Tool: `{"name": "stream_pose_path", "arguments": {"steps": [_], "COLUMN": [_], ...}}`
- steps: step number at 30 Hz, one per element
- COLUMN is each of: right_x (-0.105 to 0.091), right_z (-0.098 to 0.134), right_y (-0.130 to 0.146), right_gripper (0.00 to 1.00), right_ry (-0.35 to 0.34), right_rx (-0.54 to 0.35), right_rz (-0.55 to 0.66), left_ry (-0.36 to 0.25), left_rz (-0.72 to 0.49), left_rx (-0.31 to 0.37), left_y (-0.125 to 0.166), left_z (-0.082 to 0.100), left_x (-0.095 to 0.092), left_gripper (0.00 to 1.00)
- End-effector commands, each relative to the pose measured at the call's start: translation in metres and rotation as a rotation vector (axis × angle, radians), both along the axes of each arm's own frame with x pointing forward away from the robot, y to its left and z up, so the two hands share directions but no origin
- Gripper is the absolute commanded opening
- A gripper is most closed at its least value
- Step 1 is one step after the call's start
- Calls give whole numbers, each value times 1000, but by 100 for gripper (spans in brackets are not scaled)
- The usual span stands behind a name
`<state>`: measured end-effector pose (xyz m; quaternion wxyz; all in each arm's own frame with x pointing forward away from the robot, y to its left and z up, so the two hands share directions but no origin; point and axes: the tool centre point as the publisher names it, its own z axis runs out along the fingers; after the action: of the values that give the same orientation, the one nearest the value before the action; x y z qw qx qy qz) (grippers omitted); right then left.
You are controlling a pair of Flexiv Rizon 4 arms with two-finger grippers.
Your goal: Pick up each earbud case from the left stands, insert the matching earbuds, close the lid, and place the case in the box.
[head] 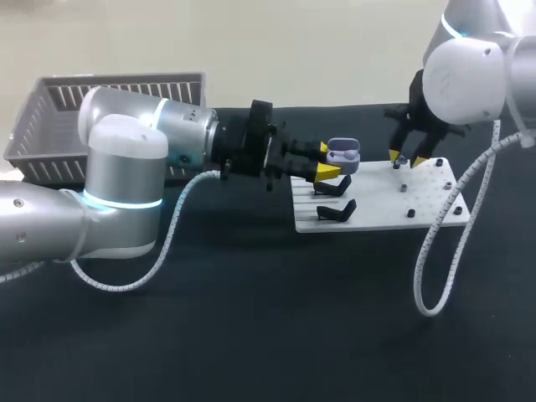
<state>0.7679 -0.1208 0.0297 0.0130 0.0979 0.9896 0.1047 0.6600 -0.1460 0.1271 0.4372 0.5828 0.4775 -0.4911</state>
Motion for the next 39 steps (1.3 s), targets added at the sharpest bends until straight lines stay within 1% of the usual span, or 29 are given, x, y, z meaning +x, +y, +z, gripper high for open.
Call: {"name": "stream_pose_path", "arguments": {"steps": [1,4,8,11,16,17,18,20,21,22,25,31,34,37,39], "right_x": [1,2,2,2,3,3,2,2,2,2,1,-10,-20,-29,-35], "right_z": [0,0,-2,-3,-6,-6,-6,-6,-6,-6,-3,19,37,56,74], "right_y": [0,1,0,0,1,1,1,1,1,0,-1,-2,-4,-6,-8], "right_gripper": [32,29,29,27,29,27,26,19,11,0,0,0,0,0,0], "right_ry": [5,8,14,17,23,23,24,24,24,24,21,-11,-43,-81,-116], "right_rx": [1,0,-3,-4,-5,-6,-7,-7,-9,-9,-12,-28,-31,-52,-71], "right_rz": [2,5,7,7,7,6,5,2,0,-2,-5,9,11,26,38], "left_ry": [-2,-2,-2,-2,-2,-2,-2,-2,-2,-2,-2,-2,-2,-2,-2], "left_rz": [4,4,4,4,4,4,4,4,4,4,4,4,4,4,4], "left_rx": [-2,-2,-2,-2,-2,-2,-2,-2,-2,-2,-2,-2,-2,-2,-2], "left_y": [0,0,0,0,0,0,0,0,0,0,0,0,0,0,0], "left_z": [-1,-1,-1,-1,-1,-1,-1,-1,-1,-1,-1,-1,-1,-1,-1], "left_x": [-1,-1,-1,-1,-1,-1,-1,-1,-1,-1,-1,-1,-1,-1,-1], "left_gripper": [0,0,0,0,0,0,0,0,0,0,0,0,0,0,0]}}
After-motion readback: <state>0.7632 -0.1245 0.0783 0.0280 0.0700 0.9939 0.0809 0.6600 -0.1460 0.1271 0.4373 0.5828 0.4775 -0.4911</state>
